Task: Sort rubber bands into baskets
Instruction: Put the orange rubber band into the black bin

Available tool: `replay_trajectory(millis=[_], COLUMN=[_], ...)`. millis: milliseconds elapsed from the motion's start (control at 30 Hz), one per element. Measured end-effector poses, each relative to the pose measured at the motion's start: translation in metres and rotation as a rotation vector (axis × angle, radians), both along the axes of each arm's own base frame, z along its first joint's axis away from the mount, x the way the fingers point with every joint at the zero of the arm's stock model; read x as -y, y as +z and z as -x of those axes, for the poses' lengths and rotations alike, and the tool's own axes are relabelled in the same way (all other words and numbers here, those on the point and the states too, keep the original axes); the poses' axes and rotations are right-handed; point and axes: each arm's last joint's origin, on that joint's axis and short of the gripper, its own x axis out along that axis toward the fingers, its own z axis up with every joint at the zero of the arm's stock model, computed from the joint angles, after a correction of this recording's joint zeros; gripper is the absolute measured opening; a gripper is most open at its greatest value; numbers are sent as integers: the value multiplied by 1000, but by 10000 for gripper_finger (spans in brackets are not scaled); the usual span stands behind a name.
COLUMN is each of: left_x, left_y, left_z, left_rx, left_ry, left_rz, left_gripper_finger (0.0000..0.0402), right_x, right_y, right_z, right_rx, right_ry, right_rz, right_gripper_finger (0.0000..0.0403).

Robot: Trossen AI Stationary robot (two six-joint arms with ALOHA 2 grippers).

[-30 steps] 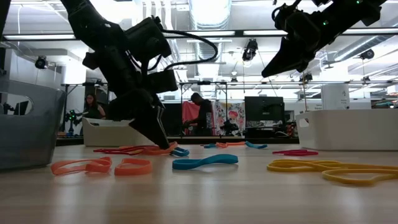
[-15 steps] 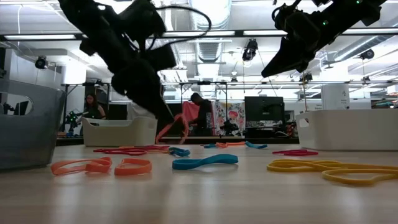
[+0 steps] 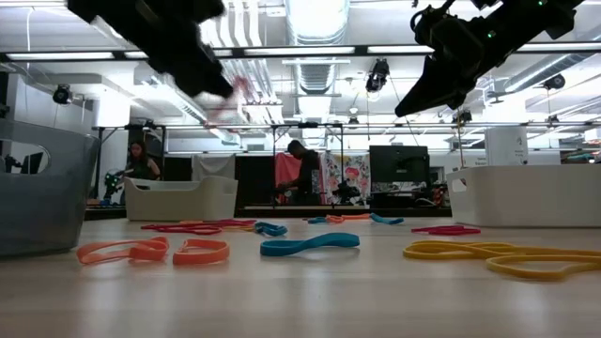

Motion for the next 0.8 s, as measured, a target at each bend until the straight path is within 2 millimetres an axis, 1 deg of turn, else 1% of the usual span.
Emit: replay_trajectory(millis=[100, 200, 300, 500, 633, 800], left_x=[9, 17, 26, 40, 46, 54], left_y=[10, 15, 17, 12, 7, 1], left_z=[17, 34, 51, 81, 90, 90], left_rx=[-15, -57, -133, -361, -460, -539], left_ry=[-7, -7, -17, 0, 42, 42], left_rz=[52, 104, 160, 295, 324, 371], left_gripper_finger=[0, 0, 0, 0, 0, 0], right_x=[0, 0, 0, 0, 0, 0], right_y=[0, 0, 0, 0, 1, 1], right_z=[0, 0, 0, 0, -1, -1], right_rx=[0, 0, 0, 5, 16, 19], right_ry=[0, 0, -1, -1, -1, -4], right_rz=[0, 0, 0, 0, 0, -6], right_gripper_finger=[9, 9, 9, 9, 9, 9])
